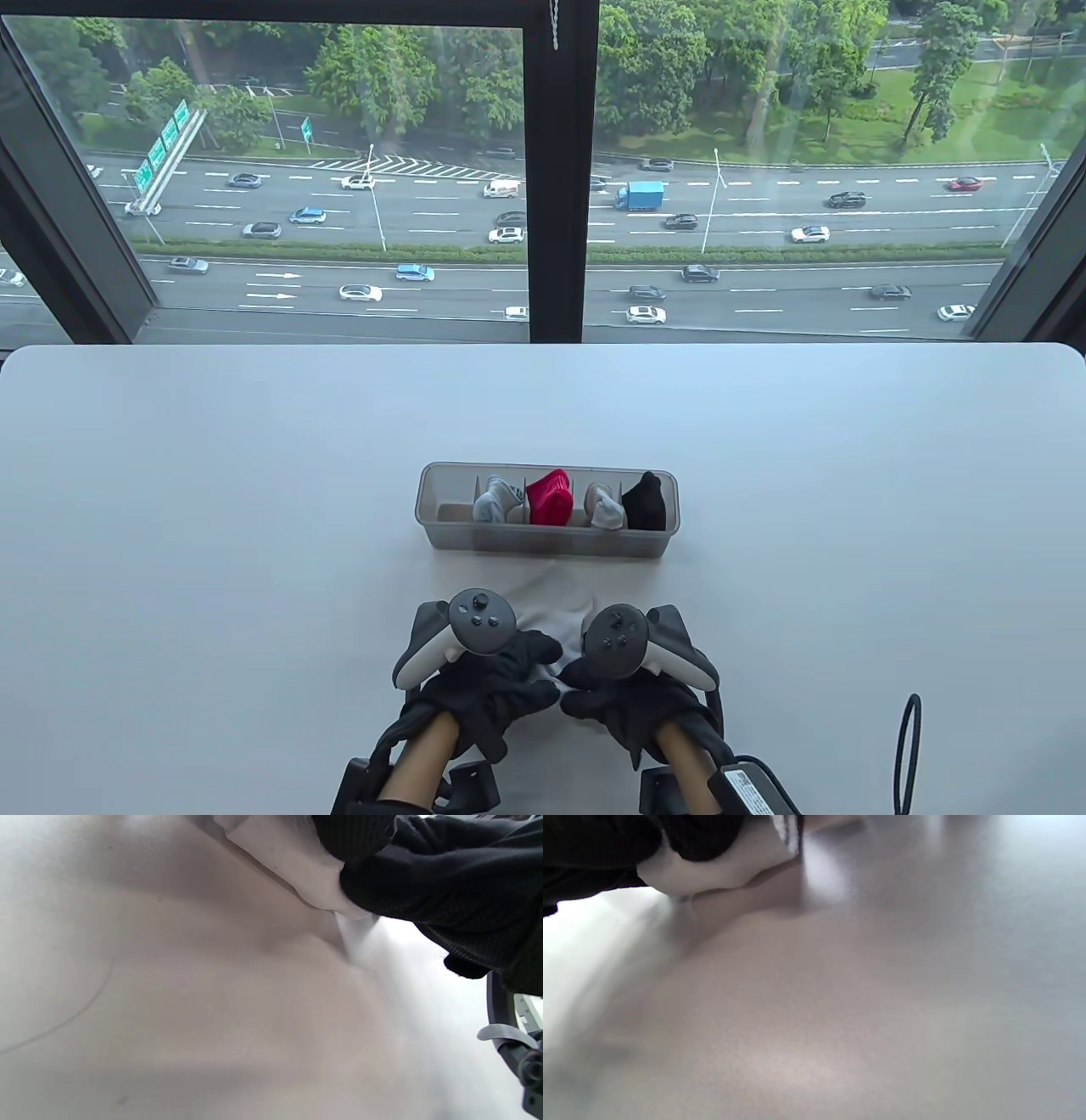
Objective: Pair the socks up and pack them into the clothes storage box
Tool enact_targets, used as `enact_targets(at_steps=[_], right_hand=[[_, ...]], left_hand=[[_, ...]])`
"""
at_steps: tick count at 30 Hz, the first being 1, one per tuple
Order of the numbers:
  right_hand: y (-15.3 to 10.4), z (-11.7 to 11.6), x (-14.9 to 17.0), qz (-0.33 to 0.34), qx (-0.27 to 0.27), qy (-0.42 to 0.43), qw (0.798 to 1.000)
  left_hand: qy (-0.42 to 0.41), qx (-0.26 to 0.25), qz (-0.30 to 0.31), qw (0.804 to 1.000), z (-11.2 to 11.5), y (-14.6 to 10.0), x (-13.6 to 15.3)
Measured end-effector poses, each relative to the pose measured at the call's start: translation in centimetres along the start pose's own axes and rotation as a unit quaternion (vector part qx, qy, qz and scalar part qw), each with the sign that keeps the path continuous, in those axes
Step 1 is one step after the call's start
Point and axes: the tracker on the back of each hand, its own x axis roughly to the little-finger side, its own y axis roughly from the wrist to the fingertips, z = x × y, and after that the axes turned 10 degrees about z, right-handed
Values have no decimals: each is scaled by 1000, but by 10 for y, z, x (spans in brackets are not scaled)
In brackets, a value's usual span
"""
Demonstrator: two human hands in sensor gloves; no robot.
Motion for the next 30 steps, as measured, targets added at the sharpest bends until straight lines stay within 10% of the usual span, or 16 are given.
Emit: enact_targets(at_steps=[30], right_hand=[[-6,4,3,22,38,68,997]], left_hand=[[79,30,0,996,10,5,-17]])
